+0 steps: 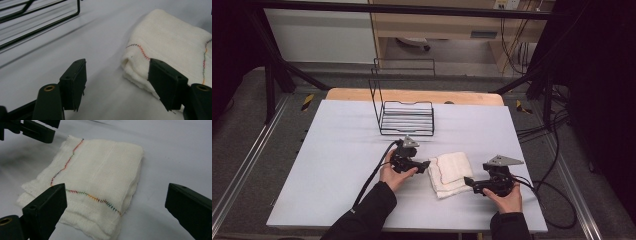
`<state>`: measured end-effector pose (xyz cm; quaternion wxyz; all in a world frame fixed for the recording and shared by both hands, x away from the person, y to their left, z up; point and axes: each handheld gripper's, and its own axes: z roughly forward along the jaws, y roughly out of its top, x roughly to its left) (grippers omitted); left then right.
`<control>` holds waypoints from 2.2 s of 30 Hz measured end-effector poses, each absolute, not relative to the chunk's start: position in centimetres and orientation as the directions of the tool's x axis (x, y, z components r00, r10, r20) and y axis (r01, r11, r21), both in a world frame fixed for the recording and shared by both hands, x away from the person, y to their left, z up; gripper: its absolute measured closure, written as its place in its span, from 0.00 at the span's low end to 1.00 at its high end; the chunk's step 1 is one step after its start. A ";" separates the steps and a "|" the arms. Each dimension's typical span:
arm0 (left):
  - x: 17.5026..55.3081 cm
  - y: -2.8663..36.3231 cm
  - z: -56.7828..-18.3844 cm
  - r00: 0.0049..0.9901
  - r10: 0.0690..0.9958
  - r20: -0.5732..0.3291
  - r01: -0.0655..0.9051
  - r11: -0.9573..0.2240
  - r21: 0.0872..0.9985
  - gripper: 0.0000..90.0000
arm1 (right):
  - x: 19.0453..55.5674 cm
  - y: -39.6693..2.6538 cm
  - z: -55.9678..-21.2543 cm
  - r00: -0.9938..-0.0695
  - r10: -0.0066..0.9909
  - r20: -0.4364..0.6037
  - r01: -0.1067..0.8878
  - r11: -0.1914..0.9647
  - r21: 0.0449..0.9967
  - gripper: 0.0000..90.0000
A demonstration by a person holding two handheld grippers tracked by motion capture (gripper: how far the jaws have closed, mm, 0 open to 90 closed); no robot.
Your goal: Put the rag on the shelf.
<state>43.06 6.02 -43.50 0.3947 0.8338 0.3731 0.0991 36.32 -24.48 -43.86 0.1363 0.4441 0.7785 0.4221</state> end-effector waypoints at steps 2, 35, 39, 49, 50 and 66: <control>43.3 5.5 -43.7 0.701 0.700 -0.136 0.549 -0.408 0.729 0.40 | 36.3 -24.5 -43.8 -0.567 0.807 0.164 0.579 0.248 0.777 0.05; 43.1 3.7 -45.2 0.693 0.688 -0.216 0.597 -0.380 0.706 0.83 | 42.2 -23.3 -43.8 -0.536 0.827 0.170 0.605 0.236 0.760 0.33; 43.0 3.7 -45.3 0.701 0.682 -0.208 0.587 -0.386 0.712 0.83 | 43.3 -22.8 -44.3 -0.535 0.827 0.170 0.615 0.244 0.749 0.41; 43.1 3.8 -45.3 0.706 0.677 -0.208 0.584 -0.390 0.712 0.84 | 44.3 -22.5 -45.0 -0.546 0.816 0.187 0.649 0.272 0.710 0.62; 43.1 3.8 -45.3 0.705 0.677 -0.211 0.587 -0.389 0.710 0.84 | 44.3 -22.5 -45.0 -0.545 0.815 0.196 0.658 0.271 0.703 0.64; 43.3 3.9 -45.2 0.703 0.673 -0.229 0.597 -0.385 0.704 0.90 | 44.1 -22.5 -45.0 -0.554 0.793 0.251 0.677 0.254 0.690 0.88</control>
